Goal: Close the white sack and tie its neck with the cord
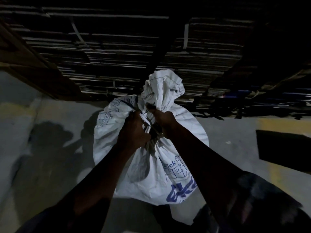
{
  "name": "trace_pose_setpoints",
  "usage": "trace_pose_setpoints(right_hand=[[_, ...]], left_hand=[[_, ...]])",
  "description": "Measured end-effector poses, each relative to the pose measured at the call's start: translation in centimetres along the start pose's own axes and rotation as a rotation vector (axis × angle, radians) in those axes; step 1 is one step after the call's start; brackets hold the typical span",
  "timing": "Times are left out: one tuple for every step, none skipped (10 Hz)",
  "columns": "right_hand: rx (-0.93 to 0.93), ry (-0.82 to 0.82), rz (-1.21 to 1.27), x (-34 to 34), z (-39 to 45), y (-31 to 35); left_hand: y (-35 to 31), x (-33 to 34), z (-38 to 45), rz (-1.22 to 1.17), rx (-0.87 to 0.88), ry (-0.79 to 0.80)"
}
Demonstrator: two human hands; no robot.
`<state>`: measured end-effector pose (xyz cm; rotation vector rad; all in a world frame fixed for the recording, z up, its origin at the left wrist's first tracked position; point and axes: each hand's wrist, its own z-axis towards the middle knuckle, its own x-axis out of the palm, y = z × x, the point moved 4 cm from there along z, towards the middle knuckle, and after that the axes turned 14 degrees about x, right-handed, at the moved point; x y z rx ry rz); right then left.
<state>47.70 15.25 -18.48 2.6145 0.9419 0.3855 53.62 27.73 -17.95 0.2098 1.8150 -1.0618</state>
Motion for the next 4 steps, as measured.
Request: trace_pose_setpoints(right_hand=[[-0.056,-0.038,-0.047,-1.4,0.6,-1.1],[-0.088,-0.063,-0.107,-2.3,0.6,-1.3],[-0.127,-0.099,-0.208,-4.0,-0.3,-1.1],[-0.168,-0.12,-0.208,-5.5,-1.1,-1.3]], left_hand=[[-0.2,1.1,-1.1,0.002,-0.015,-0.054],[-1.0,1.8,-1.9,0.009,-0.046,-0.129],[-3.3,3.0,-3.1,0.006,-0.146,-0.243],[-5.2,3.9,-4.0,-0.051,-0.219,-0.27]])
